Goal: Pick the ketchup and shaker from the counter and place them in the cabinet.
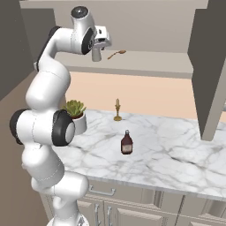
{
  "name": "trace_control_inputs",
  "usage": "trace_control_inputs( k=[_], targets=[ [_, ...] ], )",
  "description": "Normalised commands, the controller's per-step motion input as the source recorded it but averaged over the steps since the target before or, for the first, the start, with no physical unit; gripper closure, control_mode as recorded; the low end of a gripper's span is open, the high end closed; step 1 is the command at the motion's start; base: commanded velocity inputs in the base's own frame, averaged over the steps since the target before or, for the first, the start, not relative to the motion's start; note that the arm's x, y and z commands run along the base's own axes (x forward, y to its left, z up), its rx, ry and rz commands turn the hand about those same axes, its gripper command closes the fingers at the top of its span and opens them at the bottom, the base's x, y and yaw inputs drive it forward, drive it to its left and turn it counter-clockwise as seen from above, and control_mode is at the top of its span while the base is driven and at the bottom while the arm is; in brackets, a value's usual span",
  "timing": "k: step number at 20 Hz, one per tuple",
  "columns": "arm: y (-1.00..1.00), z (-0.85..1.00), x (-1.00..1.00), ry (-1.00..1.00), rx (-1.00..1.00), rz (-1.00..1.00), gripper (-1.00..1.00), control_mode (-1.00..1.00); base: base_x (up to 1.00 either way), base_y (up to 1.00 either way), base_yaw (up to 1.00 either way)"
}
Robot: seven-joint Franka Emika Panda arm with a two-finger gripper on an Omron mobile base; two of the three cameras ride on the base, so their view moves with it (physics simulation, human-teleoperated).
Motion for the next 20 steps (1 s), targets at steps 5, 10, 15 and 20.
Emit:
trace_control_inputs(
  k=[5, 10, 15, 20],
  targets=[
    [0.0, 0.0, 0.0, -0.11, 0.0, 0.0, -1.0, -1.0, 0.0, 0.0, 0.0],
    [0.0, 0.02, -0.2, -0.19, 0.0, 0.01, -1.0, -1.0, 0.0, 0.0, 0.0],
    [0.0, 0.0, -0.53, -0.17, 0.0, 0.01, -1.0, -1.0, 0.0, 0.0, 0.0],
    [-0.08, 0.08, -0.59, 0.03, 0.01, -0.03, -1.0, -1.0, 0.0, 0.0, 0.0]
  ],
)
